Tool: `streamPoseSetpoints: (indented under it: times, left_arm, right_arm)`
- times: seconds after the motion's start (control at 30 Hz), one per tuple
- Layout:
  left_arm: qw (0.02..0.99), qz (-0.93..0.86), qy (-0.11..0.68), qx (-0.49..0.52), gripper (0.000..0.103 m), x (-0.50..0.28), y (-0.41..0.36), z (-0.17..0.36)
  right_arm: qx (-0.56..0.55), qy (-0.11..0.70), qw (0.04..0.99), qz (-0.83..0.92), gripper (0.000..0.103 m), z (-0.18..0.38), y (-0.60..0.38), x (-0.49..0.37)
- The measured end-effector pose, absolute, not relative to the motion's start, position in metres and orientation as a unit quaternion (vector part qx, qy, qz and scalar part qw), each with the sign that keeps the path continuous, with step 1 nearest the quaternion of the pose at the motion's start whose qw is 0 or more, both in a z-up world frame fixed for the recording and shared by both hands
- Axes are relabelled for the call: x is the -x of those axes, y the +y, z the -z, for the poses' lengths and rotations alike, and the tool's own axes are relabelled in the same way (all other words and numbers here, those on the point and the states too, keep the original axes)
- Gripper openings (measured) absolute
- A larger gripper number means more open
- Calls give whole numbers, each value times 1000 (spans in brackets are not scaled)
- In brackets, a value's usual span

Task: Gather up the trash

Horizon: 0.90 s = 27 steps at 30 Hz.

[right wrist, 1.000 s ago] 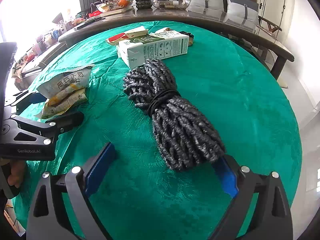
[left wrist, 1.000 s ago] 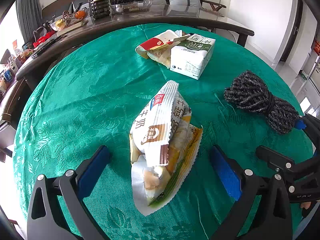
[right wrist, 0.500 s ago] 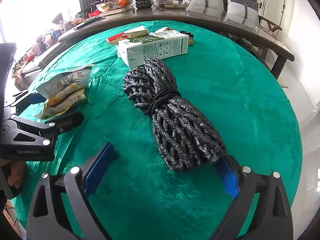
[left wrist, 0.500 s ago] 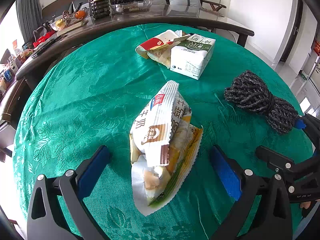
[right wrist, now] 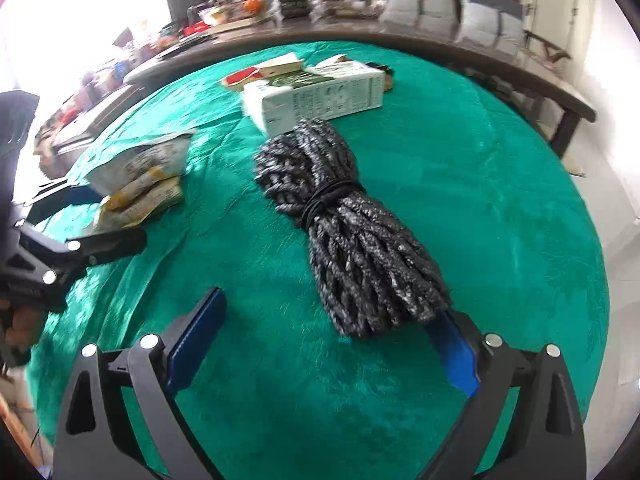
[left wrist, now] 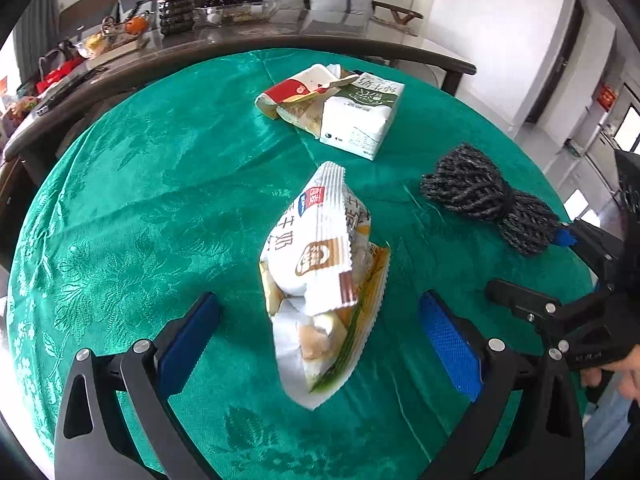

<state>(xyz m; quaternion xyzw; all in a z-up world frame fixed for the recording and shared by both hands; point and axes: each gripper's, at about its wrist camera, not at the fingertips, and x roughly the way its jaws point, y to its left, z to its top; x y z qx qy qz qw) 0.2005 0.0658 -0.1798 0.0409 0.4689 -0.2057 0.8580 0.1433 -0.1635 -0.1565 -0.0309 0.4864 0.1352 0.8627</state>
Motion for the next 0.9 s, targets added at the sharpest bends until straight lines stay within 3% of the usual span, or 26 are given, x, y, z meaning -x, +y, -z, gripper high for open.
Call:
streamPoseSetpoints:
  times: [0.2, 0.37, 0.43, 0.5, 0.53, 0.57, 0.6, 0.63, 0.67, 0.73, 0.9]
  left_arm:
    - [854, 247, 455, -50, 98, -191, 72, 159]
    - [849, 239, 464, -90, 96, -203, 52, 163]
    - [845, 236, 474, -80, 92, -212, 49, 165]
    - [841, 232, 485, -66, 90, -218, 53, 167]
    - [838, 230, 491, -63, 84, -220, 53, 170]
    - [834, 228, 499, -65, 64, -222, 53, 174]
    - [834, 219, 501, -72, 59, -221, 52, 176]
    - [839, 216, 493, -79, 40, -220, 51, 176]
    - [837, 219, 496, -72, 33, -219, 52, 175]
    - [839, 221, 494, -57, 25, -215, 54, 170]
    - [847, 238, 474, -36, 23, -195, 35, 146]
  right_arm:
    - [38, 519, 837, -169, 93, 112, -174, -169]
    - [105, 573, 794, -173, 92, 115, -145, -206]
    - [118, 581, 788, -167, 85, 122, -138, -215]
    - [122, 581, 788, -161, 64, 127, -138, -220]
    - [124, 582, 789, -154, 55, 128, -140, -221]
    - [126, 580, 792, -143, 36, 129, -143, -222]
    - [121, 576, 797, -135, 32, 126, -149, -221]
    - [102, 572, 802, -141, 30, 122, -156, -218]
    - [86, 566, 807, -145, 30, 116, -164, -214]
    - [59, 550, 821, -144, 29, 102, -180, -204]
    - [-39, 511, 846, -148, 29, 68, -247, -169]
